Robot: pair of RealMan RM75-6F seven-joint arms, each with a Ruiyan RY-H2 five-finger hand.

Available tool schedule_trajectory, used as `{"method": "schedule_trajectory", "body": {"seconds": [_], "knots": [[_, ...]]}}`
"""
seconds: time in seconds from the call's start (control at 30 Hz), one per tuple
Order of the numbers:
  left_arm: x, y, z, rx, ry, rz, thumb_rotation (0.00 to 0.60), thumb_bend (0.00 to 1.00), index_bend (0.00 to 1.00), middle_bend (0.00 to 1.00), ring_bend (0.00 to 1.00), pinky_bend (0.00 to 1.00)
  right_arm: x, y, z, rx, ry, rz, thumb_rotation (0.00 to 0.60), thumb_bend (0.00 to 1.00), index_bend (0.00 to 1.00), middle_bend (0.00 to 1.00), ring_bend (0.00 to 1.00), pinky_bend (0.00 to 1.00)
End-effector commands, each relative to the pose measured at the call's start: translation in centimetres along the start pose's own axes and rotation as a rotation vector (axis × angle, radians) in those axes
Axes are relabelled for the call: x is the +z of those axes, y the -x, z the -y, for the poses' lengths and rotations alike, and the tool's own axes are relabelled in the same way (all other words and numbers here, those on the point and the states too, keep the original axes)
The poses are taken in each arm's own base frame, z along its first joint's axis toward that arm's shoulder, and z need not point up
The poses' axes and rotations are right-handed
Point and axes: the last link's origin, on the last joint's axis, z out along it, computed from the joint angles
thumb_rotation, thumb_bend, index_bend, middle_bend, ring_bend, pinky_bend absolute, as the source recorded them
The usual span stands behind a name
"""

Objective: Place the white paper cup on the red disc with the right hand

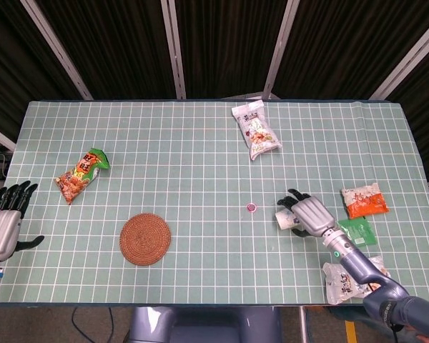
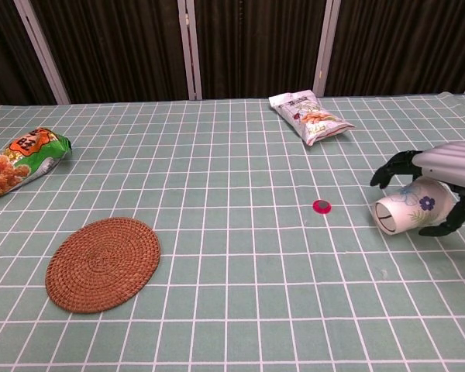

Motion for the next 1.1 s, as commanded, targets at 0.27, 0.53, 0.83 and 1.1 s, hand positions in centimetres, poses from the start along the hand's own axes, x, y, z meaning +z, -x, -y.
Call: {"method": "schedule_trajectory", "body": {"seconds": [0.27,0.53,0.83,1.1], "knots": [[0.0,-0.1,0.0,-0.004,0.004,0.001,0.600,0.00,0.00,0.00,0.00,0.00,-2.6,-2.0,1.6,-0.295,-0.016,-0.058,0.600,0.00,0.00,0.00,0.00,0.00],[-0.1,-0.3,0.0,-0.010,0.012,-0.002,0.600,0.00,0.00,0.00,0.00,0.00,-2.8,-1.5,4.3,-0.558,-0.086,-0.053,0.600,0.00,0.00,0.00,0.00,0.00],[-0.1,-0.3,0.1,-0.013,0.011,0.001,0.600,0.00,0.00,0.00,0.00,0.00,-0.2,-0.6,4.7,-0.671,-0.062,-0.031,0.600,0.00,0.00,0.00,0.00,0.00],[0.1,-0.1,0.1,-0.009,0.009,0.010,0.600,0.00,0.00,0.00,0.00,0.00,1.3,0.0,4.2,-0.808,-0.072,-0.042,0.600,0.00,0.00,0.07,0.00,0.10]]}}
